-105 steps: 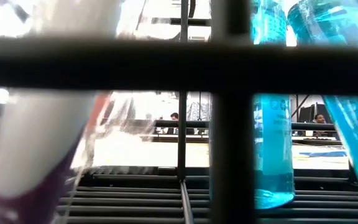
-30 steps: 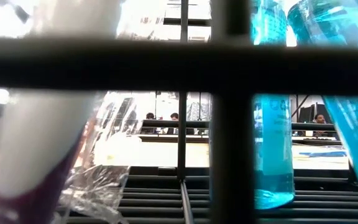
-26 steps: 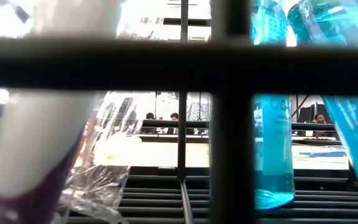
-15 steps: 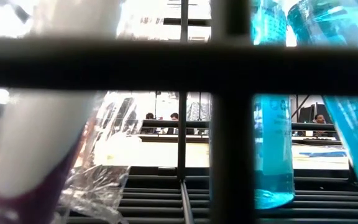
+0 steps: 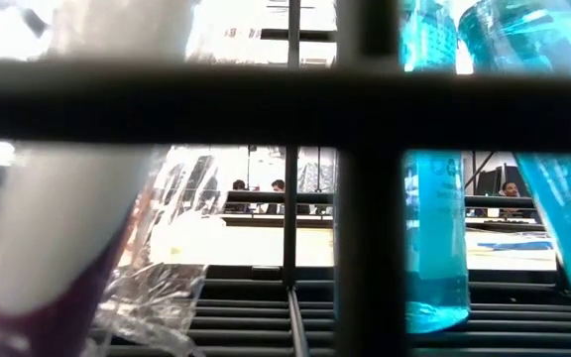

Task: Pick & Place toothbrushing station
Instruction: Put the green toothbrush into the black mesh organizer

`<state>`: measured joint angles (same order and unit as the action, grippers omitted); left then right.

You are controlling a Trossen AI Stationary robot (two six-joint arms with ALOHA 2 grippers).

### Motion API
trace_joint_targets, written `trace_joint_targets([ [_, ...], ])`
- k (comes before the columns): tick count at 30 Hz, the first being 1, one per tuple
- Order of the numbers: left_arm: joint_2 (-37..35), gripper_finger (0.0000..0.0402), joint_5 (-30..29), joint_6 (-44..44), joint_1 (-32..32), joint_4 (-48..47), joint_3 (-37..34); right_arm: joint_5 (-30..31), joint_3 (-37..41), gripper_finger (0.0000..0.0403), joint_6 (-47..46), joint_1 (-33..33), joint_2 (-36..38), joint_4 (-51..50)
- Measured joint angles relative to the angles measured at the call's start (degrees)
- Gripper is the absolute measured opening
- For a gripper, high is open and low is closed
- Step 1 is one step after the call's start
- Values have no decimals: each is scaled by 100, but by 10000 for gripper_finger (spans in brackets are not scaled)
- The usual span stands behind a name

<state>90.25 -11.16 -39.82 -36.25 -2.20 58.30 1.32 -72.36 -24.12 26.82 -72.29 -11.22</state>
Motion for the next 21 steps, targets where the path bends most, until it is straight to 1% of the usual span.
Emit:
trace_joint_targets([
  [5, 1, 222, -39, -269, 77, -26, 0, 0, -2, 282, -466, 1, 0, 211],
  [12, 1, 192, -39, -307, 300, -22, 0, 1, 0, 282, -560, 1, 0, 490],
  [21, 3, 153, -39, -419, 544, -18, -1, 9, 0, 282, -594, 16, -11, 531],
])
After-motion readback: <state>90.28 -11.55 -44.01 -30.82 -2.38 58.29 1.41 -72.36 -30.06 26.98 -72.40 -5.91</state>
